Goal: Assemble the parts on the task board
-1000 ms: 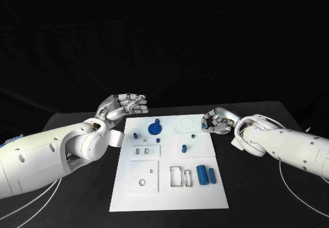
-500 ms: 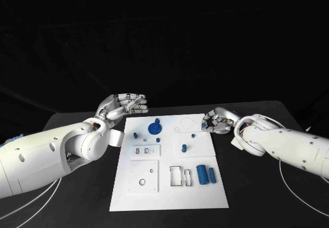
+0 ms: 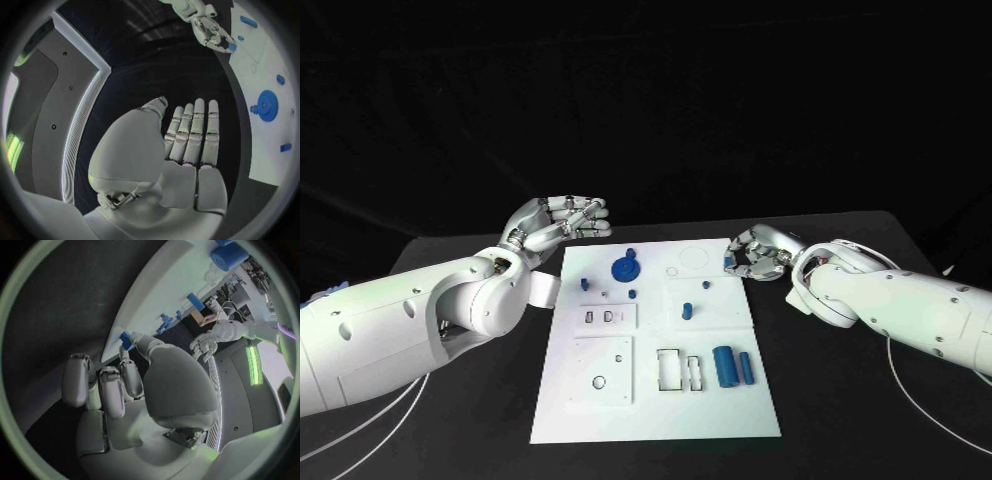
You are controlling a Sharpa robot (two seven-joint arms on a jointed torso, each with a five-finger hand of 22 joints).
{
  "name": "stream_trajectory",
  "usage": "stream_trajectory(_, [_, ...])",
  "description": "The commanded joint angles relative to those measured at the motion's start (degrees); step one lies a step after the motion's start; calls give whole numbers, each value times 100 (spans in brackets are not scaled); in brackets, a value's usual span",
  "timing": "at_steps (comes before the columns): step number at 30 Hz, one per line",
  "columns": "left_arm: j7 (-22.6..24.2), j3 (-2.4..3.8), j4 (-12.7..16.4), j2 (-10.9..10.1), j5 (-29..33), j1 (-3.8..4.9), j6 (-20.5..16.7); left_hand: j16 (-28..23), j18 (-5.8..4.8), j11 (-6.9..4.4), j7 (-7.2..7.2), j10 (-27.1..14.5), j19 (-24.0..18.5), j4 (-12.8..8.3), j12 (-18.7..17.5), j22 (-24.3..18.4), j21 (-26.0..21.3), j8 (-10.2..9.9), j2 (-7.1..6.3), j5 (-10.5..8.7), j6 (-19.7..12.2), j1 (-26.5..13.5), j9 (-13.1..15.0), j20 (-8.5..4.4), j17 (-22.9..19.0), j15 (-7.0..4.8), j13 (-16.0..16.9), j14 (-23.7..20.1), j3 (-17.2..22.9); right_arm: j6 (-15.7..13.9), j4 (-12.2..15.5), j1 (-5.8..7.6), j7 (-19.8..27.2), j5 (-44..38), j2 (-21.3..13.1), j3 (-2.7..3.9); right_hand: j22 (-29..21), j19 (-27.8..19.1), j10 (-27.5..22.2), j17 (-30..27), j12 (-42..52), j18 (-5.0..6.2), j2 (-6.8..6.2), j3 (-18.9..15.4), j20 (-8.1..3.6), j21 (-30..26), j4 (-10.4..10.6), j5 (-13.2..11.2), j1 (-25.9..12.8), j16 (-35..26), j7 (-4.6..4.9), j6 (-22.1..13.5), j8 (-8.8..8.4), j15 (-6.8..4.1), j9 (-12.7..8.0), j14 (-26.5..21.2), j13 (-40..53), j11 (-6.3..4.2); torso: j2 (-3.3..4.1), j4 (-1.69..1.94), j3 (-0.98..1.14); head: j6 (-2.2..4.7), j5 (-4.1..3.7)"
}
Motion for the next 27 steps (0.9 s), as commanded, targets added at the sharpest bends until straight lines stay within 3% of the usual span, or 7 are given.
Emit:
stream_trajectory(1, [37, 4, 3, 8, 15, 3, 89, -28, 76, 40, 153, 9, 2, -2, -36, -6, -26, -24, -48, -19, -47, 9, -9, 40, 6, -3, 1, -35, 39, -266, 28, -5, -115, -132, 3, -1, 44, 25, 21, 1285, 51, -11, 105, 65, -49, 55, -12, -58, 7, 28, -11, 54, 55, -48, 16, 555, 235, -38, -3, -1, 1, -6, 6])
stream_trajectory(9, [35, 4, -7, 8, 15, 3, 82, -28, 76, 40, 153, 9, 2, -2, -36, -6, -26, -24, -48, -19, -47, 9, -9, 40, 6, -3, 1, -35, 39, -881, 240, -14, -90, -488, -25, 0, 141, 99, 152, 1322, 132, -33, 243, 272, -114, 130, -62, 315, -11, 39, -95, 207, 214, -116, 83, 565, 345, -115, -6, -7, 1, -11, 34])
stream_trajectory(14, [31, 4, -15, 5, 15, 3, 73, -28, 76, 40, 153, 9, 2, -2, -36, -6, -26, -24, -48, -19, -47, 9, -9, 40, 6, -3, 1, -35, 39, -1238, 555, -18, -136, -800, -91, 3, 163, 114, 183, 1330, 150, -38, 260, 304, -126, 147, -68, 367, -33, 41, -111, 232, 250, -129, 102, 567, 371, -129, -13, -10, -9, 0, 35])
stream_trajectory(19, [30, 4, -24, 3, 15, 3, 67, -28, 76, 40, 153, 9, 2, -2, -36, -6, -26, -24, -48, -19, -47, 9, -9, 40, 6, -3, 1, -35, 39, -1373, 1009, -9, -309, -975, -142, 10, 166, 116, 190, 1330, 153, -39, 269, 310, -130, 147, -57, 371, -57, 41, -114, 235, 260, -133, 108, 567, 377, -132, -20, -16, -26, 18, 61])
stream_trajectory(26, [26, 3, -47, 23, 15, 4, 66, -35, 77, 41, 154, 11, 4, -4, -37, -14, -32, -27, -56, -21, -44, 5, -10, 43, 15, -3, 2, -35, 75, -1281, 1494, -3, -655, -1120, 8, 14, 154, 107, 187, 1324, 140, -35, 267, 312, -141, 129, -31, 281, -137, 39, -122, 217, 278, -141, 122, 566, 366, -140, -34, -17, -59, 4, 133])
stream_trajectory(27, [26, 3, -51, 29, 15, 4, 67, -35, 77, 41, 154, 11, 4, -4, -37, -14, -32, -27, -56, -21, -44, 5, -10, 43, 15, -3, 2, -35, 75, -1262, 1540, -3, -700, -1129, 49, 14, 154, 107, 187, 1324, 140, -35, 267, 312, -141, 129, -31, 281, -137, 39, -122, 217, 278, -141, 122, 566, 366, -140, -30, -15, -55, 7, 138])
